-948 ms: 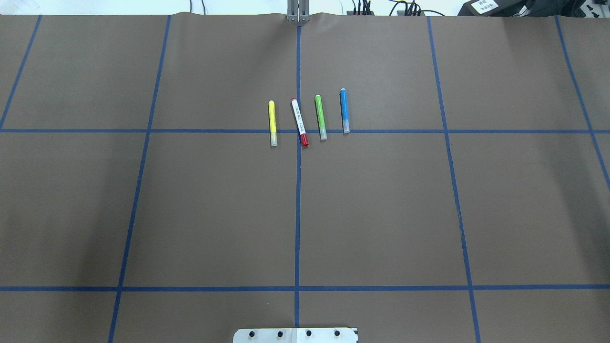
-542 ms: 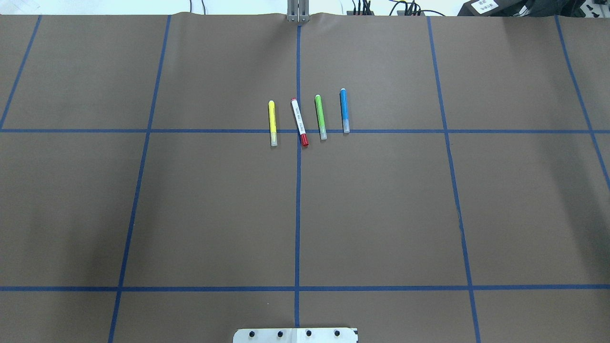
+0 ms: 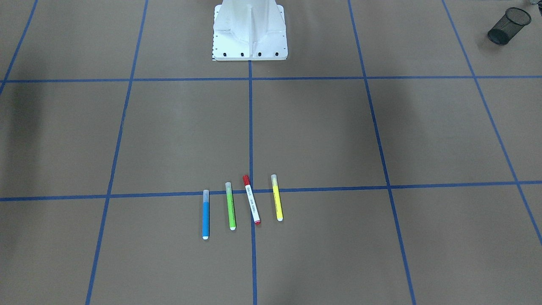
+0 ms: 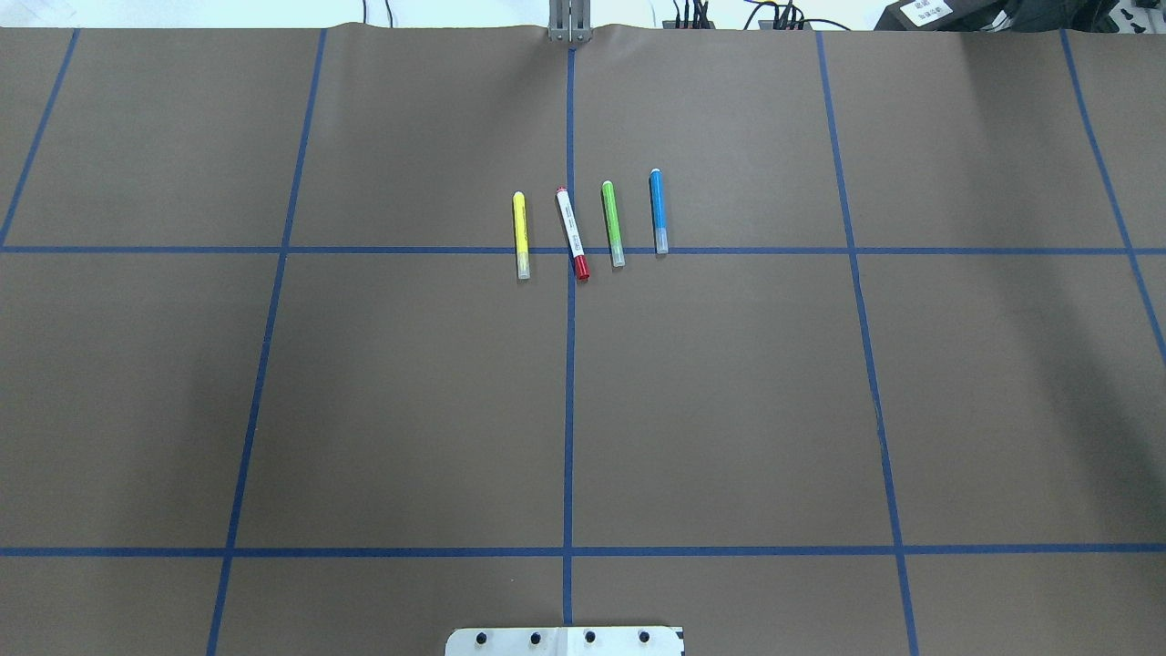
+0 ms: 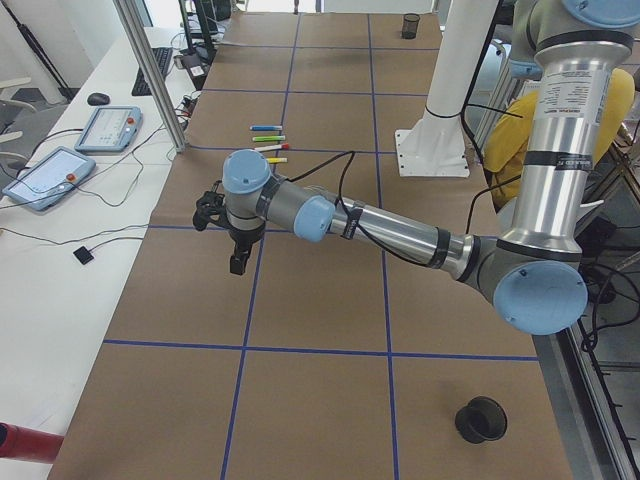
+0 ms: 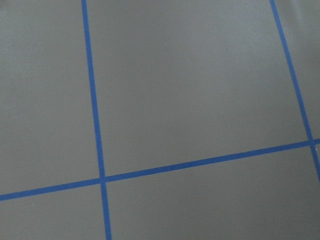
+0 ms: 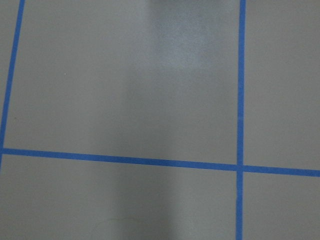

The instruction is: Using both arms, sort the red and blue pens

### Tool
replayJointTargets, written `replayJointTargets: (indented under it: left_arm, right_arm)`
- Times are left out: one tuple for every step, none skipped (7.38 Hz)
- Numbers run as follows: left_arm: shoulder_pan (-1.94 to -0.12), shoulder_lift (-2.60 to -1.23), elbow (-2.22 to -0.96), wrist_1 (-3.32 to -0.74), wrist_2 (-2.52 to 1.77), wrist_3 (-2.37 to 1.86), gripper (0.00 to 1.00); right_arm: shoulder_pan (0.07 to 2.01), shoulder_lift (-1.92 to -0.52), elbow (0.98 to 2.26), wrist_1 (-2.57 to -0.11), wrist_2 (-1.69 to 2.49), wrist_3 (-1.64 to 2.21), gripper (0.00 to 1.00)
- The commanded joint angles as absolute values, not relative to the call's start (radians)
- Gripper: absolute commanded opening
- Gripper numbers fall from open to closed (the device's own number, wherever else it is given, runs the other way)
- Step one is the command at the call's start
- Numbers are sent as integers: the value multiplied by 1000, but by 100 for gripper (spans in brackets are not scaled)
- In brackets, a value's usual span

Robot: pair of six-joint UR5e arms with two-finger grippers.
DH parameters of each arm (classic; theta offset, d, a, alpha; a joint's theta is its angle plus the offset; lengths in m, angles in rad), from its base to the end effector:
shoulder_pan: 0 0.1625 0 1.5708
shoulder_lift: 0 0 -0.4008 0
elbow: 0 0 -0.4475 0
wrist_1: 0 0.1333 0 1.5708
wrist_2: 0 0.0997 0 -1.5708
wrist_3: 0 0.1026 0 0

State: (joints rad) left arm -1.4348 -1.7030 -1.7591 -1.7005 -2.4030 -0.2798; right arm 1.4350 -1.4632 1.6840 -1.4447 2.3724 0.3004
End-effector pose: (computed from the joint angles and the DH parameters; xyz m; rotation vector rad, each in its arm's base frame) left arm 0.0241 -0.5996 0.4376 0.2455 0.8863 0.0538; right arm -0.0219 -0.6003 0.4962 0.1485 -0.8448 0.0154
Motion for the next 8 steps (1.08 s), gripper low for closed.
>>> replayJointTargets:
  left_arm:
    - [-1318,-1810,-1758,-1697,-2393,-549,100]
    - [-1258,-1856,-1756,-1694,-2388,-648,100]
    - [-1214,-1899,-1756,-1692,-2375,-722,100]
    - [-1145,-1949,-1758,-1690,-2323,-830,100]
    - [-1052,-1991,-1756,-1689,-2269,-935,100]
    - [-975,-2044,-1755,-1651,-2232,-1028,100]
    - [-941,-2124,-1755,-1549,-2206,-1082,100]
    - [-874,-2194,-1749,-1466,-2163,-1148,100]
  right_arm:
    - [1396,-1436,1678,-1443,2372,350,99]
    - [1387,-1428,1681,-1443,2372,366,99]
    - [1381,-1408,1683,-1443,2372,395,99]
    - [1373,-1382,1680,-1453,2372,411,100]
    - [1355,-1379,1678,-1453,2370,422,99]
    - [1338,-1359,1678,-1454,2368,458,99]
    - [1322,-1348,1678,-1454,2368,488,99]
    - [1310,-1348,1678,-1454,2364,489,99]
